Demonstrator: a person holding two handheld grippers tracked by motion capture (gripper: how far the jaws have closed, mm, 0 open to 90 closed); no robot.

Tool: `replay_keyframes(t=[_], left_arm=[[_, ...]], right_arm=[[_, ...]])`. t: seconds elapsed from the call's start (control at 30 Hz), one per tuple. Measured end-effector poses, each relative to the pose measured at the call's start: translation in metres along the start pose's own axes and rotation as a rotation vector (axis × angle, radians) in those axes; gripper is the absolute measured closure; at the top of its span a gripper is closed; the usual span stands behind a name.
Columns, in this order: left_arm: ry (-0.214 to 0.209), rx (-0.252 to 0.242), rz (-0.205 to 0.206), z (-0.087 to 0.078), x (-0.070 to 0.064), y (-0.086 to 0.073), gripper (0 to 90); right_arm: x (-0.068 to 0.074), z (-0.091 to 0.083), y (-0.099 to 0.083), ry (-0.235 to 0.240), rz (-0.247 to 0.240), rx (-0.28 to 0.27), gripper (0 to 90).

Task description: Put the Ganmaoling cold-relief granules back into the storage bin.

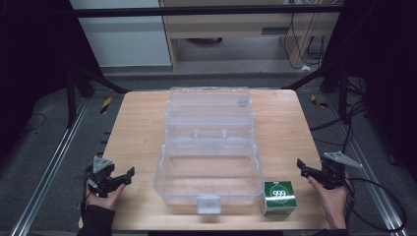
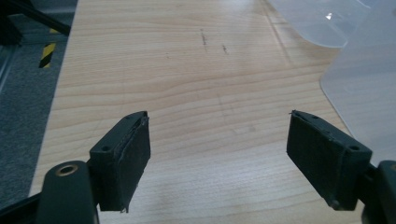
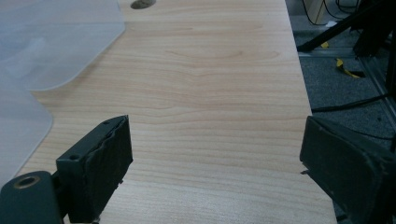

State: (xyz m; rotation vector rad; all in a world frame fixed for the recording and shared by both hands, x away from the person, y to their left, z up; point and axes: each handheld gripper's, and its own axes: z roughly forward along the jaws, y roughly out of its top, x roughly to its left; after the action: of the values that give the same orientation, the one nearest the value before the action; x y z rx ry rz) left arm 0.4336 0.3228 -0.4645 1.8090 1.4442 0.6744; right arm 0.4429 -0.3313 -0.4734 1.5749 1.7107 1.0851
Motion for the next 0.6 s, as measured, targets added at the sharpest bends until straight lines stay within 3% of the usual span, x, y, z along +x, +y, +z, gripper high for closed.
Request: replay_keyframes(t=[0.1, 0.2, 0.27, 0.33, 0.47, 0.6], left_arm=[[0.004, 0.009, 0.01, 0.001, -0.001, -0.001, 20.9], [0.004, 0.01, 0.01, 0.004, -0.002, -0.003, 21.0], [0.002, 0.021, 0.007, 0.008, -0.002, -0.006, 21.0], [-0.004, 0.028, 0.001, 0.009, -0.001, -0.007, 21.0], [-0.009, 0.029, -0.003, 0.01, -0.001, -0.008, 20.8], [-0.006, 0.033, 0.0, 0.011, 0.0, -0.008, 20.3]], right_arm=[[0.001, -0.004, 0.002, 0.011, -0.013, -0.004, 9.5], [0.003, -0.009, 0.005, 0.014, -0.059, -0.009, 9.4], [0.006, -0.014, 0.013, 0.051, -0.076, -0.018, 9.7], [0.008, -0.015, 0.015, 0.058, -0.085, -0.021, 9.7], [0.022, -0.022, 0.032, 0.085, -0.168, -0.041, 9.6], [0.03, -0.028, 0.043, 0.105, -0.166, -0.043, 9.6]])
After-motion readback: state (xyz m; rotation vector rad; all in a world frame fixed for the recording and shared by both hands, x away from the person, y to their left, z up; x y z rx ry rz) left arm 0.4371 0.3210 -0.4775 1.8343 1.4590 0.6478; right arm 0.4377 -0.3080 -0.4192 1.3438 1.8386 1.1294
